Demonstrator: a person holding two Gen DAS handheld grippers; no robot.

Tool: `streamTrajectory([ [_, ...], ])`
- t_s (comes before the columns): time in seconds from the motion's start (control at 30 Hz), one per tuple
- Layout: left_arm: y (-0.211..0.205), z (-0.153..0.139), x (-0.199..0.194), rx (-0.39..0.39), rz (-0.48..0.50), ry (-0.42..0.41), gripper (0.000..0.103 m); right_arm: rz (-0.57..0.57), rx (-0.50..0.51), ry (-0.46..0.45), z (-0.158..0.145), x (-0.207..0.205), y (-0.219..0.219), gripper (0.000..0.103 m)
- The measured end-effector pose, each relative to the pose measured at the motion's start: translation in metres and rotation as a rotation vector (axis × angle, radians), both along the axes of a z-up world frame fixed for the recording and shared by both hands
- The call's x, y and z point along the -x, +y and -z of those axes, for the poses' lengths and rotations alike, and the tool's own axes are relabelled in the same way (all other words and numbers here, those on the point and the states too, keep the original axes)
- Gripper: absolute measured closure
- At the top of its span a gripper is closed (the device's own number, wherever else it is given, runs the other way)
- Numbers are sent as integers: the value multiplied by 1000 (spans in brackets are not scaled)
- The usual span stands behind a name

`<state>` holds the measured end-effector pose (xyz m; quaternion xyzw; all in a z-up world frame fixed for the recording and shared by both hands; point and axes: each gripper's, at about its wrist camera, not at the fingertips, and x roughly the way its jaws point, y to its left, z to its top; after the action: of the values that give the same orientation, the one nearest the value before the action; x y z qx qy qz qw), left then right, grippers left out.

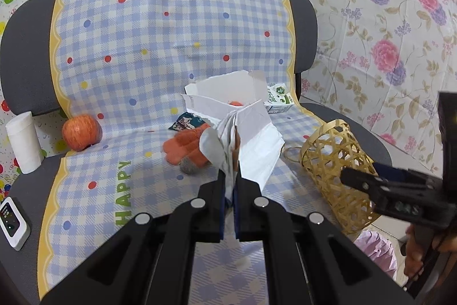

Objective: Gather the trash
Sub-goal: 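Carry the basket and wrapper over the pink trash bin and open both grippers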

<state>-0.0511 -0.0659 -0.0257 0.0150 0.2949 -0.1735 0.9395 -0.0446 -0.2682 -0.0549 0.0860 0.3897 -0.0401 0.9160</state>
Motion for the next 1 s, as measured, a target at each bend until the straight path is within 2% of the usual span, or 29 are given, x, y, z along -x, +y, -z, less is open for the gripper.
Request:
streamTrajectory([
  [0.13,0,4,-3,-4,-2,11,101,16,22,36,3,-19,0,24],
  [0.17,0,5,-4,-5,-1,13,101,26,32,39,4,-20,0,30],
  [0.23,1,7,-7,-6,-2,18,101,28,46,35,4,-22,2,31],
  [0.33,3,9,-13,3,-5,28,101,38,61,-16,-2,-14,3,34],
  [0.5,-2,9,-13,24,25,21,101,56,-5,-103,-19,10,-8,34],
  [0.7,-23,2,4,57,121,-9,101,85,-21,-198,-44,57,-19,34],
  [0.83,-47,-2,24,58,212,-39,101,138,24,-245,-58,95,-30,33],
  [1.0,-85,1,57,43,349,-60,101,221,83,-251,-59,137,-46,33],
])
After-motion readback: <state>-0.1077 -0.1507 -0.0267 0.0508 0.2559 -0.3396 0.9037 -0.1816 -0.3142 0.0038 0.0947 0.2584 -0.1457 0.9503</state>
